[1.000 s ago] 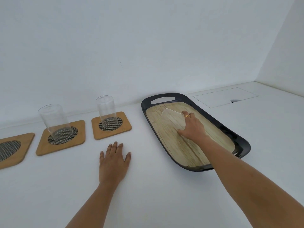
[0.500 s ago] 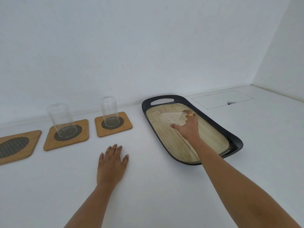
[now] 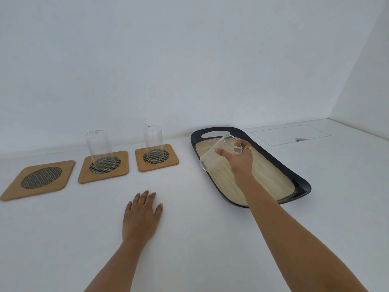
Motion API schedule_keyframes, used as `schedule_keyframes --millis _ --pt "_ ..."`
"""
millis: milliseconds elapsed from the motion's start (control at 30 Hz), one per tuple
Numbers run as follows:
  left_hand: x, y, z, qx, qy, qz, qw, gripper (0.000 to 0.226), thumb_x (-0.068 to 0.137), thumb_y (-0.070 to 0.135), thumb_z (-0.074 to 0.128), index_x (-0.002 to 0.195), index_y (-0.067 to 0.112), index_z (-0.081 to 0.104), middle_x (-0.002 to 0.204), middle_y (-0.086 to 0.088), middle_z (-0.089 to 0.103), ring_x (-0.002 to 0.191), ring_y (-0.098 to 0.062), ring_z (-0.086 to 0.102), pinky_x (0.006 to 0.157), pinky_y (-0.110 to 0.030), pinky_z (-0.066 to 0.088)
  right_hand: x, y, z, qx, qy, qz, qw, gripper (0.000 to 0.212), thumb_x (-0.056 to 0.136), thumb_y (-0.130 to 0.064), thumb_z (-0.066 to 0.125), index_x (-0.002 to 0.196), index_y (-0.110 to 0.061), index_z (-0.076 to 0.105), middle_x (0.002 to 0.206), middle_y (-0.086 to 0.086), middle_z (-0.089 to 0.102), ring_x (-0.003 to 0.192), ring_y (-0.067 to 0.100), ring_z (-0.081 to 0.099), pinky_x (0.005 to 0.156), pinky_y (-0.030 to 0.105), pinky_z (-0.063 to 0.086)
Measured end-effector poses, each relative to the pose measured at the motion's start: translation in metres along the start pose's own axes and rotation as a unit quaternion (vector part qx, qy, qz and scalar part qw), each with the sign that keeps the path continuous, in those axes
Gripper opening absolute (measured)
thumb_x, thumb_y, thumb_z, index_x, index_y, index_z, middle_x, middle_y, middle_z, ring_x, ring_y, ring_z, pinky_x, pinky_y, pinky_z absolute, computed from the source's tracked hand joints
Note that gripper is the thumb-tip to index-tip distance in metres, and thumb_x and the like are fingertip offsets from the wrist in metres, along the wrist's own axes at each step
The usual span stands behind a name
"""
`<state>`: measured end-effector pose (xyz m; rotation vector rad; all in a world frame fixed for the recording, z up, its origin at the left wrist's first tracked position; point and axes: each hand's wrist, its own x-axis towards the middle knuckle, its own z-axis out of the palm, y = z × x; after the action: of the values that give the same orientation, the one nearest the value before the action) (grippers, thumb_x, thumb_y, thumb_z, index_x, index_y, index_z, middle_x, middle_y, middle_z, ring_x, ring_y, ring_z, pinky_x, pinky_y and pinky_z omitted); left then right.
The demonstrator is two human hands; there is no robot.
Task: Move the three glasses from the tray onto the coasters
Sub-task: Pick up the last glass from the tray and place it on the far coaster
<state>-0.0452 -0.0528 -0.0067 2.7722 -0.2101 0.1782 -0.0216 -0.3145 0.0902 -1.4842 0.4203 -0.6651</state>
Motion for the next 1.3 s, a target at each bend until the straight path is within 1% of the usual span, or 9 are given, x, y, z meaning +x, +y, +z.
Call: schedule_keyframes --millis 133,267,433,600,733,867,1000,1167,1300 --pt "-0.012 -0.01 -0.005 -0.007 0.004 -0.01 1.0 0.052 0.097 0.044 0.034 0.145 0.025 0.03 0.156 0.003 0.026 0.146 -0.015 0.018 0.12 -0.035 0.014 -0.019 -0.014 0.009 0.125 -0.074 0.08 0.986 0.065 0.064 -0.021 0.082 0.113 -0.03 0.04 0.108 -0.006 0.054 0.094 0.012 0.053 0.07 0.03 0.043" --pt "-0.02 -0.022 -0.012 -0.01 -0.001 -0.016 1.0 0.052 0.097 0.045 0.033 0.145 0.026 0.029 0.157 0.002 0.024 0.146 -0.018 0.015 0.12 -0.034 0.014 -0.043 -0.019 0.018 0.161 -0.11 0.106 0.975 0.066 0.062 -0.028 0.081 0.116 -0.032 0.042 0.1 -0.015 0.059 0.109 0.016 0.053 0.08 0.04 0.044" --pt "-0.033 -0.041 -0.021 -0.002 -0.013 -0.02 1.0 0.053 0.097 0.047 0.031 0.146 0.029 0.026 0.158 0.003 0.021 0.147 -0.018 0.013 0.12 -0.033 0.012 -0.071 -0.018 0.041 0.202 -0.09 0.158 0.962 0.066 0.073 -0.024 0.078 0.128 -0.016 0.043 0.121 -0.002 0.059 0.121 0.018 0.052 0.09 0.048 0.047" --pt "-0.047 -0.062 -0.032 0.014 -0.025 -0.036 0.999 0.054 0.097 0.049 0.029 0.147 0.03 0.023 0.158 0.003 0.017 0.147 -0.017 0.009 0.12 -0.036 0.01 -0.1 -0.014 0.063 0.234 -0.145 0.209 0.939 0.062 0.079 -0.057 0.061 0.133 -0.034 0.04 0.129 -0.006 0.052 0.12 0.018 0.05 0.076 0.048 0.05" --pt "-0.053 -0.069 -0.039 0.025 -0.04 -0.048 0.998 0.056 0.096 0.051 0.028 0.147 0.029 0.021 0.159 0.002 0.014 0.148 -0.017 0.007 0.12 -0.04 0.009 -0.112 -0.005 0.08 0.311 -0.192 0.282 0.887 0.075 0.074 -0.078 0.042 0.137 -0.039 0.03 0.128 0.002 0.053 0.116 0.028 0.055 0.083 0.061 0.047" --pt "-0.059 -0.09 -0.05 0.035 -0.035 -0.076 0.996 0.059 0.096 0.051 0.029 0.147 0.023 0.021 0.159 0.001 0.014 0.147 -0.017 0.008 0.119 -0.043 0.011 -0.132 -0.002 0.103 0.317 -0.238 0.335 0.855 0.076 0.078 -0.059 0.061 0.139 -0.028 0.026 0.125 0.007 0.05 0.114 0.031 0.055 0.078 0.057 0.052" --pt "-0.059 -0.122 -0.067 0.016 -0.021 -0.128 0.991 0.061 0.096 0.05 0.03 0.147 0.018 0.02 0.159 -0.001 0.014 0.147 -0.019 0.008 0.119 -0.047 0.012 -0.15 -0.002 0.132 0.285 -0.286 0.331 0.853 0.023 0.084 -0.027 0.065 0.101 -0.014 0.056 0.115 0.01 0.048 0.099 0.025 0.056 0.066 0.044 0.059" --pt "-0.062 -0.162 -0.084 0.021 -0.009 -0.178 0.984 0.061 0.096 0.05 0.029 0.147 0.017 0.02 0.159 -0.002 0.013 0.148 -0.019 0.006 0.118 -0.051 0.012 -0.165 -0.005 0.168 0.232 -0.297 0.365 0.852 0.051 0.079 -0.031 0.069 0.123 -0.012 0.051 0.111 0.011 0.047 0.085 0.026 0.059 0.065 0.036 0.057" --pt "-0.061 -0.186 -0.093 0.028 -0.007 -0.2 0.979 0.061 0.097 0.049 0.029 0.147 0.017 0.019 0.159 -0.002 0.011 0.148 -0.019 0.003 0.117 -0.052 0.01 -0.178 -0.001 0.196 0.224 -0.322 0.366 0.844 0.041 0.08 -0.039 0.068 0.112 -0.018 0.055 0.117 0.01 0.05 0.089 0.025 0.057 0.073 0.038 0.05"
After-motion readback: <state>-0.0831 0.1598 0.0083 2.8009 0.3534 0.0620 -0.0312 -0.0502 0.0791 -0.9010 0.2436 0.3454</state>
